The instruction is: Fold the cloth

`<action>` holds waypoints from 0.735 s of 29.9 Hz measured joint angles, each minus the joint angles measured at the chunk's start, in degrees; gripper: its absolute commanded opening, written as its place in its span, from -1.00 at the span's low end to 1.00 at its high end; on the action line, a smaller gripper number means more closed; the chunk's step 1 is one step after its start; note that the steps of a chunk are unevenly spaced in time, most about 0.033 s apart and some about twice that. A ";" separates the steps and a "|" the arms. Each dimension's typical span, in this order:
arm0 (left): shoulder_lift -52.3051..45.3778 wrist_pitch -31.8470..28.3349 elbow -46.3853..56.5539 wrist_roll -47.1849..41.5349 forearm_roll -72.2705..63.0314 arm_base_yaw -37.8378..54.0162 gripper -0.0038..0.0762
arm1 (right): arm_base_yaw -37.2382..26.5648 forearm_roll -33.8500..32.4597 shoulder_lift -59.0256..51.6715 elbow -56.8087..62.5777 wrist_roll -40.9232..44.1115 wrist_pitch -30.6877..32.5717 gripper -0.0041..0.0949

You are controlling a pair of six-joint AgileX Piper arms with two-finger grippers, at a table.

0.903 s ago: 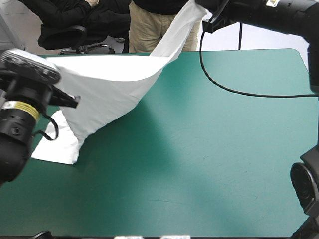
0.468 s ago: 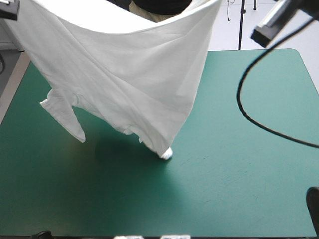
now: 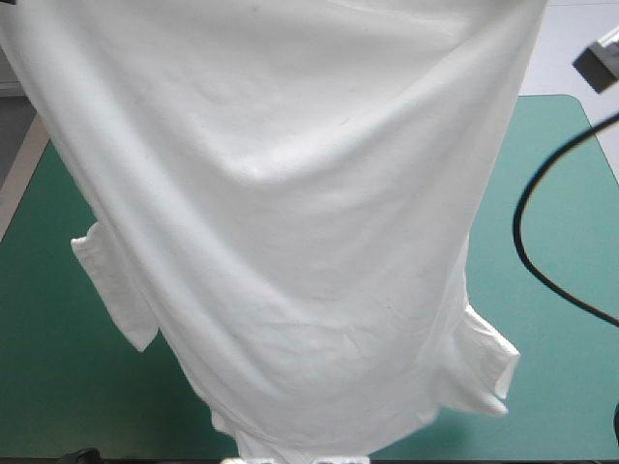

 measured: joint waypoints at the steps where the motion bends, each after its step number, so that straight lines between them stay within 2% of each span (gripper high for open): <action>1: 0.93 2.36 0.00 -2.57 1.93 0.34 -0.95 | 0.00 -0.82 0.56 1.12 0.65 0.12 -0.95; 4: 4.88 6.27 0.00 -10.41 5.57 4.25 -0.94 | 0.00 -2.42 3.05 5.01 1.67 0.14 -0.95; 8: 12.37 4.26 0.39 -16.34 -2.22 14.05 -0.94 | 0.00 -4.83 7.95 10.46 2.57 -0.38 -0.95; 13: 20.73 -8.31 3.01 -17.74 -20.13 27.47 -0.95 | 0.00 -7.83 15.05 13.39 2.83 -6.61 -0.95; 18: 23.34 -23.82 2.88 -17.86 -23.06 32.85 -0.95 | 0.00 -8.44 18.96 13.72 2.83 -21.05 -0.95; 22: 23.07 -29.15 -0.86 -17.86 -23.01 33.53 -0.95 | 0.00 -8.38 18.49 13.67 2.23 -26.53 -0.95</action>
